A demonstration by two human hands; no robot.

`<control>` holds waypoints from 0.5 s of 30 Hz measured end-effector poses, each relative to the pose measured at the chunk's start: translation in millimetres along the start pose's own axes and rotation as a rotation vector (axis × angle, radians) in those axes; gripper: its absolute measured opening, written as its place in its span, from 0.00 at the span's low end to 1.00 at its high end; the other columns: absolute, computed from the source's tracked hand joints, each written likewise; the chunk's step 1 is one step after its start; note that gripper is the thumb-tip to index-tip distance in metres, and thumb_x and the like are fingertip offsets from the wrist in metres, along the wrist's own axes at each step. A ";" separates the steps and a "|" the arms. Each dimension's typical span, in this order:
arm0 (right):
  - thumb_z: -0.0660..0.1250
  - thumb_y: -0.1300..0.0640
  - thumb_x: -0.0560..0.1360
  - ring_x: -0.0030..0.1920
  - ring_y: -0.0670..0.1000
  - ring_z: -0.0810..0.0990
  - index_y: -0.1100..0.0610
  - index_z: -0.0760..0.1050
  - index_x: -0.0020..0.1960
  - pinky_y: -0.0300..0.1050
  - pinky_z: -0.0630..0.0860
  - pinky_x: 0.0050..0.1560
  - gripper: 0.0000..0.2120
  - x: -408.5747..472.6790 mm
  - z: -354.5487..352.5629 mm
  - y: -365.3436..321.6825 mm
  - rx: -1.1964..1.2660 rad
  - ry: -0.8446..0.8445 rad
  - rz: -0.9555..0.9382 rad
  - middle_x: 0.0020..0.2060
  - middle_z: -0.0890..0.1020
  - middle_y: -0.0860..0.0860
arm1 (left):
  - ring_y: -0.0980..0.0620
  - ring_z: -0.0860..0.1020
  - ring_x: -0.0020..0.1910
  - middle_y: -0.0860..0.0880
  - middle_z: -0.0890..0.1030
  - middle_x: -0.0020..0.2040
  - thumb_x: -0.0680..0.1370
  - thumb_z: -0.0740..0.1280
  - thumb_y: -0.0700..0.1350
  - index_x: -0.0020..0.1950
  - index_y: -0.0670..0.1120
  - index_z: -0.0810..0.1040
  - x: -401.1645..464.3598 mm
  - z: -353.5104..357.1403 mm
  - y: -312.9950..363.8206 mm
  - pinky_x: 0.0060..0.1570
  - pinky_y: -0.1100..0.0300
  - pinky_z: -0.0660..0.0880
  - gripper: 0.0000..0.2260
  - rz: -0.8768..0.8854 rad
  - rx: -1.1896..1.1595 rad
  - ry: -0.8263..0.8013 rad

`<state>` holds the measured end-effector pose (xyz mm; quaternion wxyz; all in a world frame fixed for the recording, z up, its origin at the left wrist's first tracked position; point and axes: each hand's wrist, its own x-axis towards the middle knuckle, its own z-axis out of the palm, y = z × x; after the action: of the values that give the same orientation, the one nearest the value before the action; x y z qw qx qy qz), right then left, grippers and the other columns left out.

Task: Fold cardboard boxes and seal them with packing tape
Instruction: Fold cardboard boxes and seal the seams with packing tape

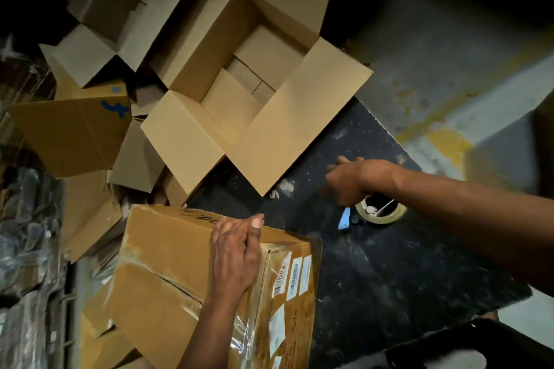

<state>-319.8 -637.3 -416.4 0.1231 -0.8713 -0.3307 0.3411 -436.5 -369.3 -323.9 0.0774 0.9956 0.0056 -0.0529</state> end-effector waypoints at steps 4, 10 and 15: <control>0.62 0.28 0.76 0.73 0.54 0.70 0.42 0.70 0.76 0.57 0.67 0.74 0.33 3.0 -14.0 -60.4 0.981 0.221 -0.239 0.70 0.74 0.51 | 0.47 0.69 0.74 0.53 0.80 0.67 0.82 0.41 0.69 0.76 0.62 0.69 -1.4 2.3 -3.3 0.73 0.52 0.59 0.29 -0.094 -0.069 0.015; 0.72 0.38 0.77 0.49 0.41 0.84 0.51 0.79 0.67 0.41 0.81 0.52 0.24 37.6 61.1 -112.7 1.408 0.017 -0.347 0.52 0.84 0.44 | 0.53 0.72 0.65 0.68 0.75 0.57 0.82 0.43 0.66 0.79 0.60 0.66 -0.6 -0.5 5.8 0.69 0.52 0.62 0.29 -0.101 -0.101 0.066; 0.71 0.55 0.80 0.53 0.43 0.85 0.51 0.85 0.60 0.52 0.80 0.63 0.10 38.1 87.5 -89.7 1.290 0.250 -0.188 0.52 0.87 0.43 | 0.58 0.76 0.57 0.64 0.82 0.48 0.84 0.41 0.67 0.74 0.62 0.69 4.4 4.5 0.0 0.75 0.50 0.58 0.27 -0.070 -0.022 0.018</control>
<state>-402.2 -545.7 -460.9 0.6867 -0.6234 -0.1183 0.3547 -432.6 -369.9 -328.7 0.0865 0.9943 0.0415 -0.0463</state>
